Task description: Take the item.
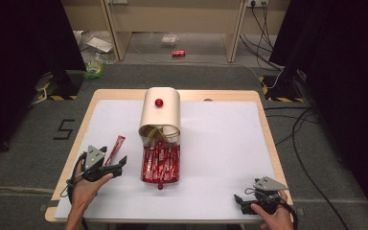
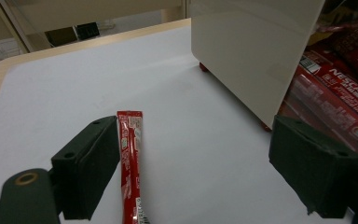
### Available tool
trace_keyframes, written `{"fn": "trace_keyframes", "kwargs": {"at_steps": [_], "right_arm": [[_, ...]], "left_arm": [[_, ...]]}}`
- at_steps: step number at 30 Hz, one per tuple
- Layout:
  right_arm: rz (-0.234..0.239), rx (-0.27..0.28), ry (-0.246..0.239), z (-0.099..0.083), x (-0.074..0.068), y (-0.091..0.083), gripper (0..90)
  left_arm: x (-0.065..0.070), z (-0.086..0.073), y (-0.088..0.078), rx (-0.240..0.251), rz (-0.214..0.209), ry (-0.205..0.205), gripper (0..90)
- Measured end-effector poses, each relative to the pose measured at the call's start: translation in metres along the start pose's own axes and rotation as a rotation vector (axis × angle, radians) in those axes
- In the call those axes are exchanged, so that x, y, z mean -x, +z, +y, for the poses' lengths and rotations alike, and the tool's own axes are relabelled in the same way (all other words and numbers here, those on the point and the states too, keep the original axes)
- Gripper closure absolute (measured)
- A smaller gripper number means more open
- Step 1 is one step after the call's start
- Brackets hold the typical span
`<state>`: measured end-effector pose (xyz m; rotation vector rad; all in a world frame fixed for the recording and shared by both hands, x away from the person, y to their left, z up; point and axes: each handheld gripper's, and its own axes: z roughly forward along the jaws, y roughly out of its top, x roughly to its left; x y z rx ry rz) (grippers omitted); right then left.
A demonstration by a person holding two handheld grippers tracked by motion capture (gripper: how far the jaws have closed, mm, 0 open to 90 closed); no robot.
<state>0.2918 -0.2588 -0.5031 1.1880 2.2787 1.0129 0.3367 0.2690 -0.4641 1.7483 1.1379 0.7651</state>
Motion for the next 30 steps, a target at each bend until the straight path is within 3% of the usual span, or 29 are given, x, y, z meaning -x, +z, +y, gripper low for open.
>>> {"fn": "trace_keyframes", "kwargs": {"at_steps": [10,30], "right_arm": [[0.001,-0.001,0.000,0.000,0.000,0.000,0.1],[0.000,0.000,-0.001,0.000,0.000,0.000,0.1]], "left_arm": [[0.006,-0.001,-0.009,0.005,-0.019,0.029,19.0],[0.018,-0.015,-0.026,0.012,-0.030,0.034,17.2]]}}
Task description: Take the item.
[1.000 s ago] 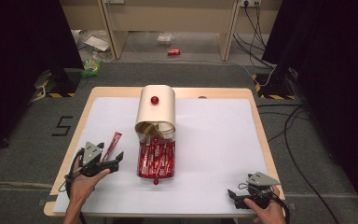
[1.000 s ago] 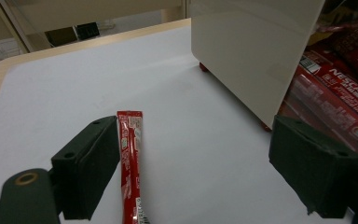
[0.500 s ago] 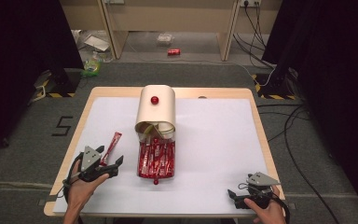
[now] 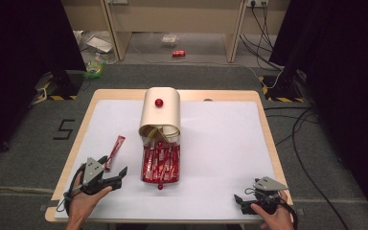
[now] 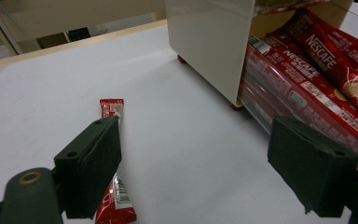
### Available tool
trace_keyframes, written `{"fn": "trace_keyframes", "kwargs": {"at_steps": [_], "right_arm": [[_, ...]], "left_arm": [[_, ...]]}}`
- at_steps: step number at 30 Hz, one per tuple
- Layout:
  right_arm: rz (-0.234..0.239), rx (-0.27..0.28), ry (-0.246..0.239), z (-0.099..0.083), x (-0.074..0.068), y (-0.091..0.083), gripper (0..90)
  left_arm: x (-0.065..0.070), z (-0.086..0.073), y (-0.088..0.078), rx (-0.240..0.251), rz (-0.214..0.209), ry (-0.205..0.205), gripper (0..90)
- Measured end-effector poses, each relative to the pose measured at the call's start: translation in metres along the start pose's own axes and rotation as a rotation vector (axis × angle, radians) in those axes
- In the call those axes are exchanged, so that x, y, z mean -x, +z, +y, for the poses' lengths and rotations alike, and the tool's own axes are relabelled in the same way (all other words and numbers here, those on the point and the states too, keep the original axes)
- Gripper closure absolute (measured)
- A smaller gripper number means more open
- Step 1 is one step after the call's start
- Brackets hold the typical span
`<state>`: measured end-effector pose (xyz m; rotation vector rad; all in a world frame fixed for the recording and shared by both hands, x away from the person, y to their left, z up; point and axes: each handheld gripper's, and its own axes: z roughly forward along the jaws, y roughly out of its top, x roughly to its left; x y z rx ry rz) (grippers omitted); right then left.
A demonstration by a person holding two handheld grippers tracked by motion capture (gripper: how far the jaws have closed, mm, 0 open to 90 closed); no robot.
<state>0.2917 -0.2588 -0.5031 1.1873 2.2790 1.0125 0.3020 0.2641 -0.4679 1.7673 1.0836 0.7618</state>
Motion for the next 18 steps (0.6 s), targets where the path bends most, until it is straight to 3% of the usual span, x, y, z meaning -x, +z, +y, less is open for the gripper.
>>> {"fn": "trace_keyframes", "kwargs": {"at_steps": [18], "right_arm": [[0.000,0.000,0.000,0.000,0.000,0.000,0.1]], "left_arm": [[0.012,-0.006,-0.012,0.014,-0.009,0.016,17.0]]}}
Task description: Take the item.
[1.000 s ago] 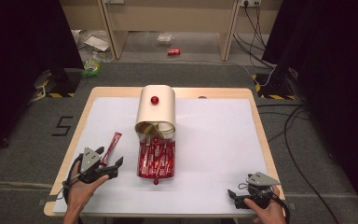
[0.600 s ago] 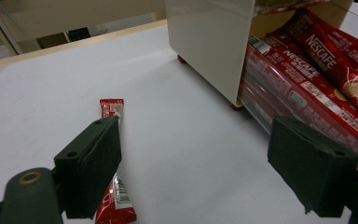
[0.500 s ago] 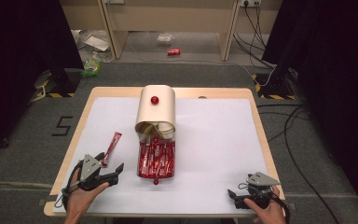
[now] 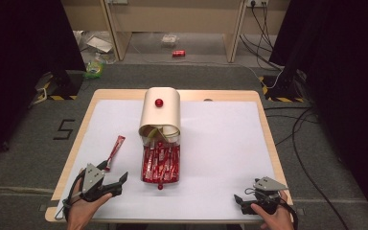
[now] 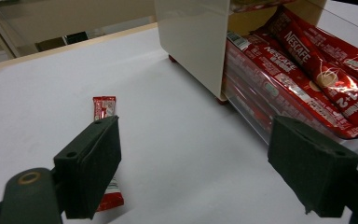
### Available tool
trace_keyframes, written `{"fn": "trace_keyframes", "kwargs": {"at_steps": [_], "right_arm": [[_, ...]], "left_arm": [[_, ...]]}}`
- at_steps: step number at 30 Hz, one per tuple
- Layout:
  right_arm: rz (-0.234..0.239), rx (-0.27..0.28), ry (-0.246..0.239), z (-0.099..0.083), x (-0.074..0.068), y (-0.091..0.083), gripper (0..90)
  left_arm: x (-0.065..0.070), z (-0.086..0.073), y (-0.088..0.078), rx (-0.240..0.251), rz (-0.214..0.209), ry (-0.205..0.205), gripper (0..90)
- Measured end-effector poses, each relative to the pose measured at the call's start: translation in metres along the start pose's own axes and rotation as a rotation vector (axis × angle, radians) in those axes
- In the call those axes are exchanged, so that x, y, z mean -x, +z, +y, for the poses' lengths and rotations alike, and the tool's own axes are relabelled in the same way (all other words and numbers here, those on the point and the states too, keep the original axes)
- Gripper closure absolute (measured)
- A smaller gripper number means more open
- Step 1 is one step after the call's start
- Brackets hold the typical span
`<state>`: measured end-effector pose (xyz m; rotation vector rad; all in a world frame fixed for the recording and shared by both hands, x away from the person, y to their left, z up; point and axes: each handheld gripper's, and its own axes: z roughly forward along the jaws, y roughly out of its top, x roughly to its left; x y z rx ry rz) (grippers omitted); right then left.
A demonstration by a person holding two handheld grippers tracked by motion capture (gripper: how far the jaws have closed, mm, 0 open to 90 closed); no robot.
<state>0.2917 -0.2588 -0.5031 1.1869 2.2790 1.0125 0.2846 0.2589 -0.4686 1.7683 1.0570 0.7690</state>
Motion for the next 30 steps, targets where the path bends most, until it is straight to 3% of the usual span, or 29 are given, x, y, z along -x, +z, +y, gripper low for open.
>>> {"fn": "trace_keyframes", "kwargs": {"at_steps": [30], "right_arm": [[0.001,0.000,-0.001,0.000,0.000,0.000,0.1]], "left_arm": [[0.022,-0.015,-0.009,-0.020,-0.018,0.034,16.3]]}}
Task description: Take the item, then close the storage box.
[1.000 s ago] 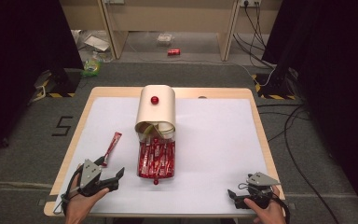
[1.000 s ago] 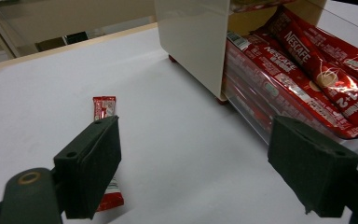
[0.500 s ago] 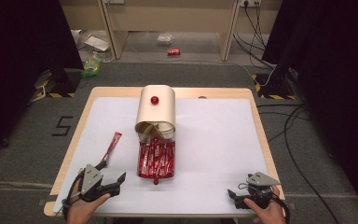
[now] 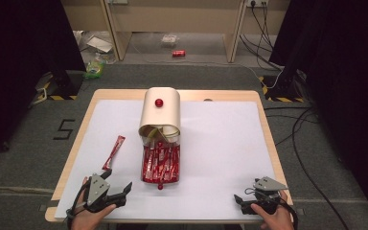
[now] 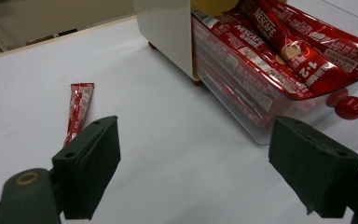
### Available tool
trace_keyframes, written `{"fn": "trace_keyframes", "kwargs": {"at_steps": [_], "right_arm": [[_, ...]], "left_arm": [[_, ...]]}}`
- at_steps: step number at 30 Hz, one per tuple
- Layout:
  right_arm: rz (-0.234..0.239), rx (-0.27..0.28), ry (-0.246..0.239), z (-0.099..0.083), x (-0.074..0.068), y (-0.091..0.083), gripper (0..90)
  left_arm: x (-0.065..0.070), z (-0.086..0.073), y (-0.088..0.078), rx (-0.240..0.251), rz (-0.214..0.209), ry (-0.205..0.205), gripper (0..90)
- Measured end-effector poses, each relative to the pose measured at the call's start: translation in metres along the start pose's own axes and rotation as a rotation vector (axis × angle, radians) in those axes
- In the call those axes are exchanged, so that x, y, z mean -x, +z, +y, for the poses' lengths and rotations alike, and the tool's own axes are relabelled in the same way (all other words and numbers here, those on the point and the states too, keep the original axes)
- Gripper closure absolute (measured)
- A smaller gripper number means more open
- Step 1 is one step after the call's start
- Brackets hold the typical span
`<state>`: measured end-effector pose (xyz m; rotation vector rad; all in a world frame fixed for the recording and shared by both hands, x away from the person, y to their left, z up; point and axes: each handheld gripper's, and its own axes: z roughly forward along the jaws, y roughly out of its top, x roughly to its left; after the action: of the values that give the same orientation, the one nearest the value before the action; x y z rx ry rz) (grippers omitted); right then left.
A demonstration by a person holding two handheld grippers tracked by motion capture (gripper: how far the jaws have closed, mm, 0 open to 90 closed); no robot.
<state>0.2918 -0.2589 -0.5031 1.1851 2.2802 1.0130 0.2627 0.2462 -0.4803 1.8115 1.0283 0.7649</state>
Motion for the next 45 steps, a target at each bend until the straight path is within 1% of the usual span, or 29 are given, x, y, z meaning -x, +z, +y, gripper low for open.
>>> {"fn": "trace_keyframes", "kwargs": {"at_steps": [3,5,7,12,18,19,21,26,29,33,40,41,45], "right_arm": [[0.000,0.001,0.000,0.000,0.000,0.000,0.1],[0.000,0.001,0.000,0.000,0.000,0.000,0.1],[0.001,-0.001,0.000,0.000,0.000,0.000,0.1],[0.001,-0.001,-0.001,0.000,0.000,0.000,0.1],[0.002,0.002,-0.001,0.000,0.000,0.000,0.2],[0.002,0.002,-0.001,0.000,0.000,0.000,0.2],[0.002,0.002,-0.001,0.000,0.000,0.000,0.2],[0.002,0.002,-0.001,0.000,0.000,0.000,0.2],[0.001,0.001,-0.001,0.000,0.000,0.000,0.2],[0.002,0.003,-0.001,0.000,0.000,0.000,0.2],[0.001,0.002,-0.001,0.000,0.000,0.000,0.2],[0.001,0.001,-0.001,0.000,0.000,0.000,0.2],[-0.001,0.000,-0.003,0.000,0.000,0.000,0.1]], "left_arm": [[0.002,-0.002,0.000,-0.011,0.001,0.008,16.2],[0.005,-0.005,0.003,-0.022,-0.008,0.006,16.1],[0.007,-0.007,0.005,-0.036,-0.007,0.012,16.1],[0.011,-0.010,0.007,-0.055,-0.012,0.021,16.2],[0.015,-0.011,0.007,-0.061,-0.009,0.033,16.1],[0.015,-0.011,0.007,-0.059,-0.016,0.032,16.2],[0.016,-0.011,0.006,-0.063,-0.012,0.038,16.2],[0.019,-0.012,0.005,-0.069,-0.023,0.040,16.1],[0.020,-0.010,0.006,-0.074,-0.024,0.046,16.1],[0.020,-0.009,0.010,-0.089,-0.017,0.041,16.1],[0.024,-0.005,0.016,-0.111,-0.011,0.047,16.2],[0.025,-0.003,0.017,-0.110,-0.018,0.064,16.2],[0.023,0.000,0.020,-0.112,-0.004,0.052,16.2]]}}
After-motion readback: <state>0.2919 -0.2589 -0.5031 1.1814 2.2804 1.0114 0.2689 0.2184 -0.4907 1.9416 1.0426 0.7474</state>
